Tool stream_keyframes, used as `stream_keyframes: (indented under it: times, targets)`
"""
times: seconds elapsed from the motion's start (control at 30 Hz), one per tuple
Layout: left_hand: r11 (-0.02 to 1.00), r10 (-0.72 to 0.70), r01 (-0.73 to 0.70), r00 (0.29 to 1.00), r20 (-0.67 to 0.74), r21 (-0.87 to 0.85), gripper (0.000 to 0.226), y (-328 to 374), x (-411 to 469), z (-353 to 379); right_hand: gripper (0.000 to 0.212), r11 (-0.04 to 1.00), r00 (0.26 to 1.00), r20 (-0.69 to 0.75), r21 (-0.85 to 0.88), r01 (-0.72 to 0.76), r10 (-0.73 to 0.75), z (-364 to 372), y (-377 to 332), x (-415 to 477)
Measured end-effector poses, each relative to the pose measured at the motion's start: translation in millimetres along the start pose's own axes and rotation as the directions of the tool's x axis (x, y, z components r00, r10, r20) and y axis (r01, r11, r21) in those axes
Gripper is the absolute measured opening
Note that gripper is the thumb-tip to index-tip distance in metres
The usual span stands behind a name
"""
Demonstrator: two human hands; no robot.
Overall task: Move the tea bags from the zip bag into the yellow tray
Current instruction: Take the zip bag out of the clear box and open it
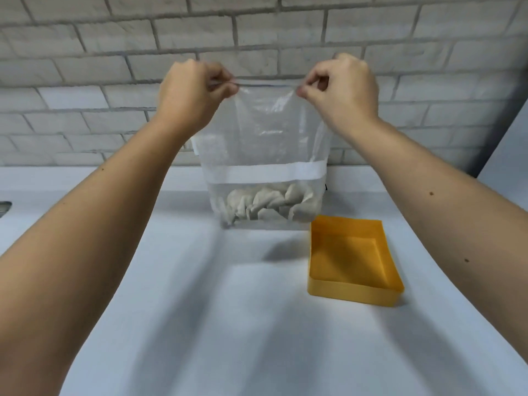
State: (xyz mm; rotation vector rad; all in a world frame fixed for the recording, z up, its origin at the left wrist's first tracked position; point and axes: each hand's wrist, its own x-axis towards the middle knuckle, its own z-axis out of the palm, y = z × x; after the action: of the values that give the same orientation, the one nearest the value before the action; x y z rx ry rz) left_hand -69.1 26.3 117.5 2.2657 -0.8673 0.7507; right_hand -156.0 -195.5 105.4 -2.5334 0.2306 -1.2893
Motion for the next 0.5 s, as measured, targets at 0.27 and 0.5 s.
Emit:
stream_keyframes:
  times: [0.27, 0.5]
  targets:
    - [0.994, -0.101, 0.105, 0.946, 0.309, 0.003, 0.006, -4.7, -62.5, -22.1, 0.016, 0.994, 0.966, 0.256, 0.106, -0.001, -0.026, 9.9, -0.5, -56.6]
    - [0.975, -0.22, 0.186, 0.845, 0.488, 0.117, 0.012, -2.9, -93.7, 5.0, 0.007, 0.977, 0.939, 0.345, 0.197, -0.082, 0.009, 36.6, 14.9, -98.6]
